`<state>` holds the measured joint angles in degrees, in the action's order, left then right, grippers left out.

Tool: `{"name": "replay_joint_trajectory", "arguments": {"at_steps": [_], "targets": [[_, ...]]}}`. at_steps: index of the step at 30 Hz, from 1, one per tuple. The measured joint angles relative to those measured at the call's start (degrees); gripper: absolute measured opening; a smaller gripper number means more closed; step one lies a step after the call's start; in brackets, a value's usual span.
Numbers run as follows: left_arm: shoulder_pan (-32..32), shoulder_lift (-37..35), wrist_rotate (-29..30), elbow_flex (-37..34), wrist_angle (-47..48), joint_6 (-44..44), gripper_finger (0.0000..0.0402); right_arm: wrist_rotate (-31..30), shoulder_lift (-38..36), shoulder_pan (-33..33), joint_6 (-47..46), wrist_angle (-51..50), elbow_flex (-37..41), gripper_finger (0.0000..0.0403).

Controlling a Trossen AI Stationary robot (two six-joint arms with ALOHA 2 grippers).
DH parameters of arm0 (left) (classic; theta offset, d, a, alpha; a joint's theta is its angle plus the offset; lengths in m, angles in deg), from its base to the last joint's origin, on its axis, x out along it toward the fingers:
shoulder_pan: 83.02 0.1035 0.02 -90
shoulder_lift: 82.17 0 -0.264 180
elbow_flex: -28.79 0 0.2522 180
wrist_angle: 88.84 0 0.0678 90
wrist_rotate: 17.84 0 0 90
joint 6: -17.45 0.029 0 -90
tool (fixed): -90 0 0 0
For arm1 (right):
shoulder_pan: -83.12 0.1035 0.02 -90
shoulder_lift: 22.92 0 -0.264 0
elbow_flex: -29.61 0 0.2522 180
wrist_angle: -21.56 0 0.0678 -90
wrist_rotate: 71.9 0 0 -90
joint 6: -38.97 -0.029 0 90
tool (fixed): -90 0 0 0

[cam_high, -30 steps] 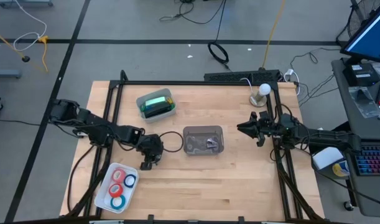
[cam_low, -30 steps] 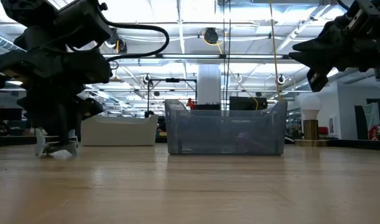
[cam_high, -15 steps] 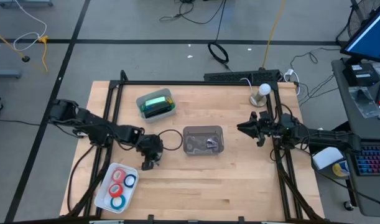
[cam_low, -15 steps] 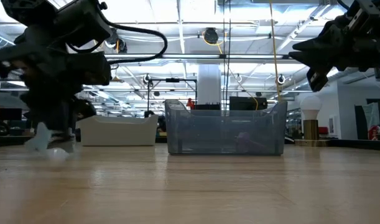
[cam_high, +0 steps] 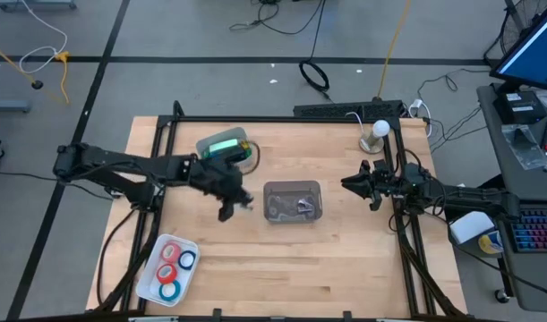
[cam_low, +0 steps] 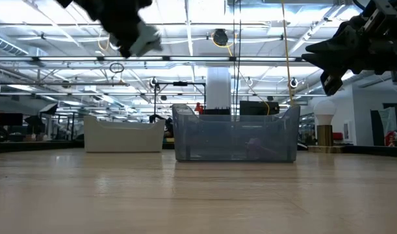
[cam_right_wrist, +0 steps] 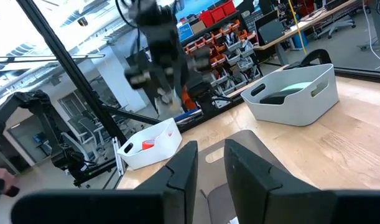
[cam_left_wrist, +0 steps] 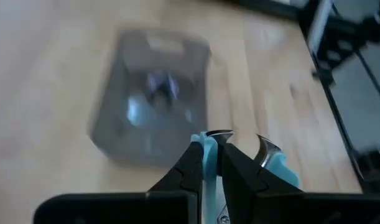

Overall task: Pick and place Stapler, Stapler remover, tape
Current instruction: Put the gray stapler remover into the black bin

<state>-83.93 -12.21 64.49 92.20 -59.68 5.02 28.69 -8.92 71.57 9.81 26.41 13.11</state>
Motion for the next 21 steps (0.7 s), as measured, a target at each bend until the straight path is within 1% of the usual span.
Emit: {"name": "replay_joint_trajectory", "arguments": {"at_steps": [2, 5, 10, 15, 19, 21], "targets": [[1.1, 0.5, 1.6, 2.9, -0.3, 1.8, 0.0032, 0.0, 0.0, 0.0, 0.1, 0.0, 0.0, 0.0070], [2.6, 3.2, 3.3, 6.8, -4.0, 3.2, 0.0035, 0.0, 0.0, 0.0, 0.5, 0.1, 0.0, 0.0070], [3.3, 11.0, 3.2, 12.8, -3.8, 7.6, 0.0040, 0.0, 0.0, 0.0, 0.6, 0.3, 0.0, 0.0070], [3.7, 21.0, -0.1, 17.8, -0.6, 11.7, 0.0037, 0.0, 0.0, 0.0, 0.6, 0.3, 0.0, 0.0070], [4.5, 27.8, -1.1, 20.5, 1.8, 12.2, 0.0048, 0.0, 0.0, 0.0, 0.4, 0.2, 0.0, 0.0070], [4.9, 30.4, -2.4, 21.1, 1.4, 12.2, 0.0049, 0.0, 0.0, 0.0, 0.3, 0.2, 0.0, 0.0070]]}}
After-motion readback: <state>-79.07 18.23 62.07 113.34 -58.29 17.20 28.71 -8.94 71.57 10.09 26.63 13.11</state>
